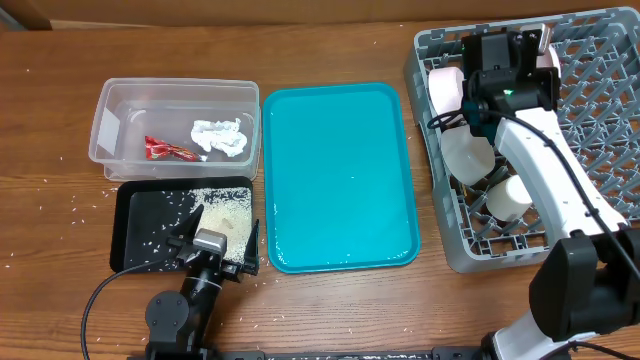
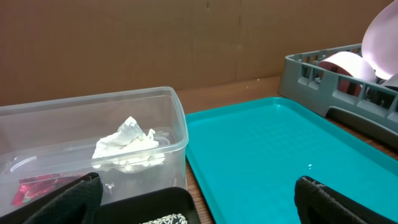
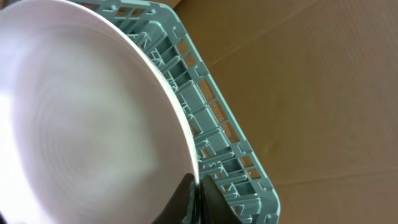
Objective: Sort waste into correct bins and load items into the dishwasher
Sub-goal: 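Open the right gripper and lift it away from the plates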
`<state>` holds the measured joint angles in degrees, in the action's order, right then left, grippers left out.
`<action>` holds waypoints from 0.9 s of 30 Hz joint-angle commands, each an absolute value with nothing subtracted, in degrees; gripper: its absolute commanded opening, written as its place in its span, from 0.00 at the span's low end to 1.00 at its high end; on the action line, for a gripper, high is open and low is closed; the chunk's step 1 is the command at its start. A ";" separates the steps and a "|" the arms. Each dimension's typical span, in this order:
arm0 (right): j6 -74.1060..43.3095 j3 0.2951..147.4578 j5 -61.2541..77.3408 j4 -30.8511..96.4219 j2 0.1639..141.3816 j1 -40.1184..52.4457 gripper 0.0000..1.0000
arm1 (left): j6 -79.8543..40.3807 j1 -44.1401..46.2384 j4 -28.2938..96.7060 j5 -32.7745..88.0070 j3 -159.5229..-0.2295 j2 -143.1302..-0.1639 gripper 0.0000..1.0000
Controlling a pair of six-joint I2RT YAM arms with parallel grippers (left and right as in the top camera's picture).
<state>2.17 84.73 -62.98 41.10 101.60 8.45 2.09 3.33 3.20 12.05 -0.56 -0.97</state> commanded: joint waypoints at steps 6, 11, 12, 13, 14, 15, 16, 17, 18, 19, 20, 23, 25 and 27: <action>0.89 85.14 -63.33 40.34 100.55 11.73 0.29 | 2.61 2.96 3.14 12.97 -0.27 -0.62 1.00; -5.13 85.17 -60.20 42.41 94.91 16.58 0.36 | 2.61 2.96 3.11 12.95 -0.27 -0.62 1.00; -5.87 85.17 -56.53 43.46 92.53 17.93 0.37 | 2.61 2.96 3.11 12.97 -0.27 -0.62 1.00; -6.42 85.17 -53.87 44.23 90.89 18.79 0.40 | 2.61 2.96 3.11 12.97 -0.27 -0.62 1.00; -7.20 85.17 -50.87 44.95 89.10 19.57 0.43 | 2.61 2.96 3.11 12.95 -0.27 -0.62 1.00; -7.88 85.17 -47.72 45.74 87.33 20.34 0.45 | 2.61 2.96 3.14 12.97 -0.27 -0.62 1.00; -8.03 85.17 -44.29 46.61 85.49 21.04 0.48 | 2.61 2.96 3.14 12.95 -0.27 -0.62 1.00; -8.73 85.17 -39.05 48.03 82.56 22.00 0.52 | 2.61 2.96 3.11 12.95 -0.27 -0.62 1.00; -9.26 85.17 -36.03 48.84 80.84 22.50 0.55 | 2.61 2.96 3.14 12.97 -0.27 -0.62 1.00; -9.26 85.17 -30.87 50.13 78.37 23.09 0.58 | 2.61 2.96 3.11 12.95 -0.27 -0.62 1.00; -9.26 85.17 -27.31 50.94 76.82 23.31 0.60 | 2.61 2.96 3.11 12.97 -0.27 -0.62 1.00; -9.26 85.17 -19.03 53.19 73.76 23.49 0.61 | 2.61 2.96 3.14 12.97 -0.27 -0.62 1.00; -9.26 85.17 -15.05 54.70 72.64 23.46 0.61 | 2.61 2.96 3.11 12.95 -0.27 -0.62 1.00; -9.28 85.17 -10.85 56.05 71.96 23.46 0.62 | 2.61 2.96 3.14 12.97 -0.27 -0.62 1.00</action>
<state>-8.40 84.77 -22.87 54.98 72.12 23.29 2.09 3.33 3.20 12.05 -0.56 -0.97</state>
